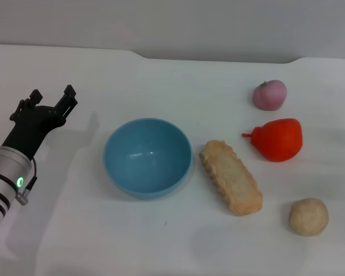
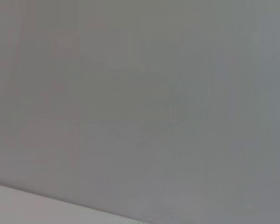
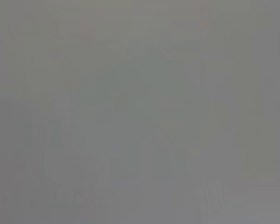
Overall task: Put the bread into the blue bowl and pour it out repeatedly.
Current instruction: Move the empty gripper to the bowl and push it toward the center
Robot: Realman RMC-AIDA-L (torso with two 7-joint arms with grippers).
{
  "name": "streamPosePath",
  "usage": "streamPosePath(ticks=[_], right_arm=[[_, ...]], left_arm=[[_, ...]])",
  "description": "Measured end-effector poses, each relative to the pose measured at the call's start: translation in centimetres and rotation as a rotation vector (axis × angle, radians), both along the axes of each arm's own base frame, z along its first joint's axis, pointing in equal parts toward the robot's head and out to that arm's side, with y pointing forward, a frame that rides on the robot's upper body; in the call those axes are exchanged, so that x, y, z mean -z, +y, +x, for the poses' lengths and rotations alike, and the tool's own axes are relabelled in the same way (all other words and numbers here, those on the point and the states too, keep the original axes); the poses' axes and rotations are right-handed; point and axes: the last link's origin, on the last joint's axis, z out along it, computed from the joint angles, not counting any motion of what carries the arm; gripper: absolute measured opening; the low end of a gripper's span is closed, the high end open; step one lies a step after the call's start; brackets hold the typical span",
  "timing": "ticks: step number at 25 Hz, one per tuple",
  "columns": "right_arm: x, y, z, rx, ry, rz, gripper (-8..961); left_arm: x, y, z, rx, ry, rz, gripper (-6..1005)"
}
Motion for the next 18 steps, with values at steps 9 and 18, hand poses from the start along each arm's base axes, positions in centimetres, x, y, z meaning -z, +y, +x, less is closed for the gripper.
streamPosePath(ticks=[9,18], right_arm=[[0.4,-0.3,0.1,0.008,0.009,-0.011,681],[0.8,-0.9,0.5,0.023,0.030,-0.021,681]], left_arm=[[-0.5,0.3,0.2,0.011,-0.066,0.008,835],[-2.6,2.8,2.5,0.116,-0.160,0.059,833]])
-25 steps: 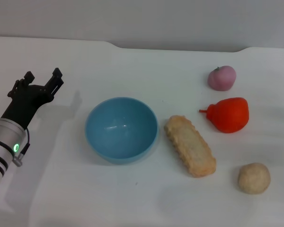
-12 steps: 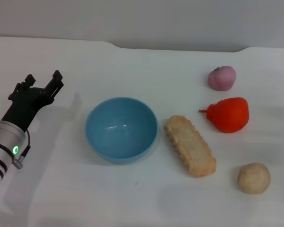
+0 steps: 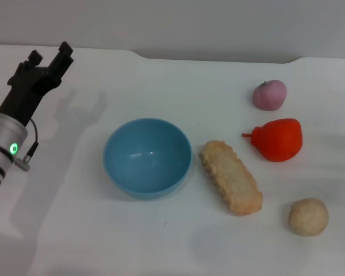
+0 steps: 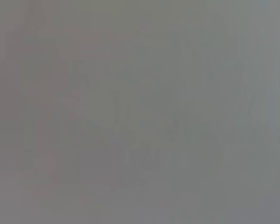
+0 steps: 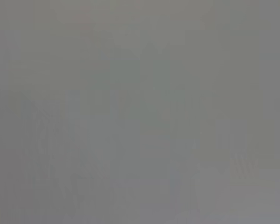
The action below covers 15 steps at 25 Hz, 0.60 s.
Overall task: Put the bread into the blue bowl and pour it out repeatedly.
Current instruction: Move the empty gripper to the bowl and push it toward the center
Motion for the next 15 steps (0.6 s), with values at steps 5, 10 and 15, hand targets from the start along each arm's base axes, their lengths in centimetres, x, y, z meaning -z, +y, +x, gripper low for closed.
streamPosePath(ticks=[5,10,15], right_arm=[[0.0,-0.2,0.2,0.008,0.002,0.000,681],[0.0,0.0,0.1,0.004,0.003,-0.004,680],[0.0,0.1,0.0,-0.002,0.005,-0.009,680]], left_arm=[[0.6,0.5,0.4,0.009,0.015,-0.041,831],[1.0,2.9,2.0,0.040,0.034,-0.219,833],[0.2,5.3,4.5,0.078,0.042,-0.359,831]])
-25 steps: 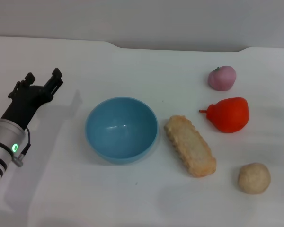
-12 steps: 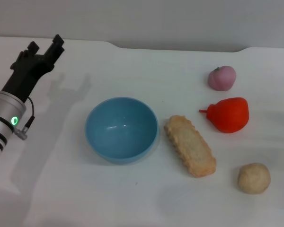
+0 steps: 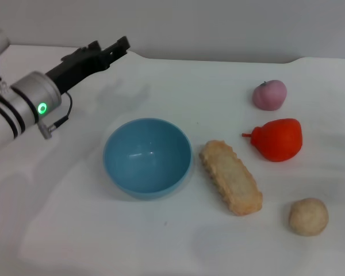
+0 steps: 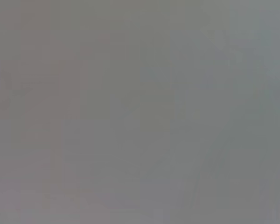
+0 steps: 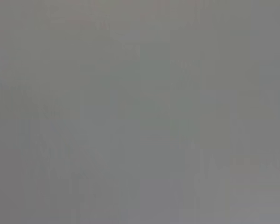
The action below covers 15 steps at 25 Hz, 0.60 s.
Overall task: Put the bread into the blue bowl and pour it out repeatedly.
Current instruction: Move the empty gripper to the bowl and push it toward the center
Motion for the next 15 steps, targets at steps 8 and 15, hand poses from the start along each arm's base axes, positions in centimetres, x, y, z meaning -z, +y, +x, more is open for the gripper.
streamPosePath(ticks=[8,15], right_arm=[[-0.2,-0.3,0.4,0.014,0.002,0.007,680],[-0.3,-0.2,0.4,0.011,-0.004,0.008,680]], left_arm=[[-2.1,1.7,3.0,0.077,0.018,-0.125,832],[-3.8,1.8,4.1,0.120,0.110,-0.302,833]])
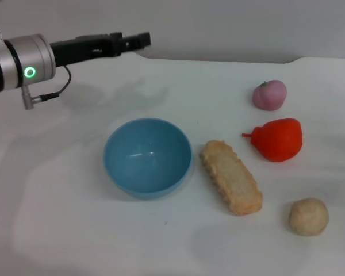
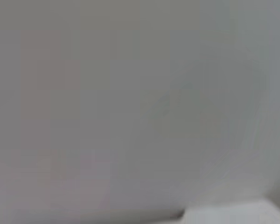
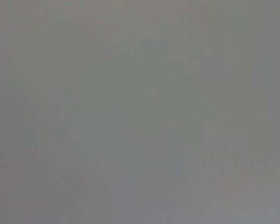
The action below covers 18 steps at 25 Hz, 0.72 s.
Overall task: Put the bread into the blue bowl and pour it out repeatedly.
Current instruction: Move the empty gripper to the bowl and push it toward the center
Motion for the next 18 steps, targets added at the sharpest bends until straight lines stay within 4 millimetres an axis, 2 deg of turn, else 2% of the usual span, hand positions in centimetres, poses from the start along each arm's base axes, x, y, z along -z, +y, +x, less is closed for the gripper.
streamPosePath(ticks=[5,8,12,18], right_arm=[[-0.1,0.1,0.0,0.001,-0.003,0.000,680],[-0.1,0.1,0.1,0.009,-0.004,-0.005,680],[0.0,0.3,0.3,0.024,-0.004,-0.015,680],[0.0,0.5,0.3,0.025,-0.004,-0.016,681]], left_arm=[[0.0,-0.4,-0.1,0.028,0.227,-0.106,831],[-0.7,-0.5,-0.2,0.015,0.275,-0.117,832],[-1.3,-1.9,0.8,0.042,0.362,-0.157,832],[-1.2,-3.0,0.6,-0.032,0.416,-0.259,833]])
